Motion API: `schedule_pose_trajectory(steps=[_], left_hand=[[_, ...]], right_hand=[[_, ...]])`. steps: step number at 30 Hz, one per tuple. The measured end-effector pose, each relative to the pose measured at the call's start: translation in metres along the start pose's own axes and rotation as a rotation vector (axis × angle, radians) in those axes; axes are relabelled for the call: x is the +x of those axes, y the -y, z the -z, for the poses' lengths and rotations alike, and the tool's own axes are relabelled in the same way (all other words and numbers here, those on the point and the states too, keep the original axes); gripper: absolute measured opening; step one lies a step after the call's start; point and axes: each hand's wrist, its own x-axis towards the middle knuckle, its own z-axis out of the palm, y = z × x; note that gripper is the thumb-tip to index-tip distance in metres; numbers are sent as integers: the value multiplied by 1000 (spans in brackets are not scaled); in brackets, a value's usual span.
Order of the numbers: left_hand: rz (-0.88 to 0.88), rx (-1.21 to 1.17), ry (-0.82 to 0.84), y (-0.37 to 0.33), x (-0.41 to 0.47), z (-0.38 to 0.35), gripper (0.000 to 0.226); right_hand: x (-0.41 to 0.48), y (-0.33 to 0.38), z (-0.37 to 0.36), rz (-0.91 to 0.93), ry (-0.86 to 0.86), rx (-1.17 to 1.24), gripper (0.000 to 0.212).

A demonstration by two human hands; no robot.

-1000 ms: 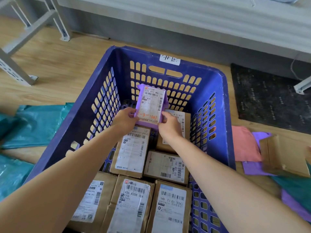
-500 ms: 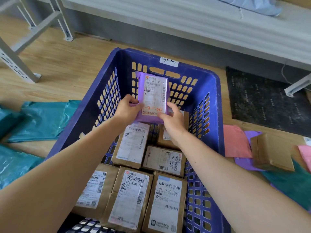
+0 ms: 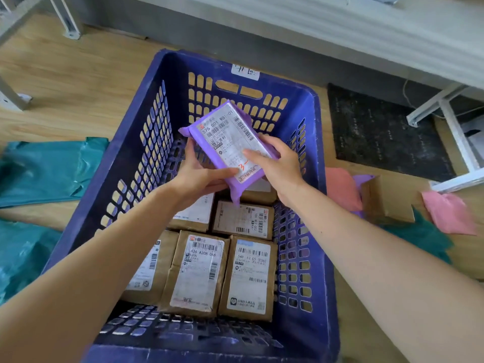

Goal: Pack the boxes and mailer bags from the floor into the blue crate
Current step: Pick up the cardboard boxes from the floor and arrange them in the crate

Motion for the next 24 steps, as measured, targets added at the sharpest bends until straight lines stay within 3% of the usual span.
schedule_pose_trajectory(steps=[4,7,10,12,16,20,24], left_hand=[[3,-16,39,-1,-4,2,106],[-62,50,-109,-6,-5,6,109],[-152,289,-260,-14,-5,12,88],[-127,398,-205,-19,-6,16,63],[-12,335,-106,-16,-6,19,34],[42,349,-83,-7,-10,16,36],[107,372,-9,-3,-14,12,44]], right_hand=[[-4,5,12,-39,4,-51,46],[-6,6,19,-75,10,-81,55],[-10,6,28,-106,22,-105,57],[-12,7,32,-130,17,-95,57],[-12,8,32,-84,-121,-215,70],[-16,14,26,66,-211,-442,63],[-22,15,20,38,-172,-696,58]])
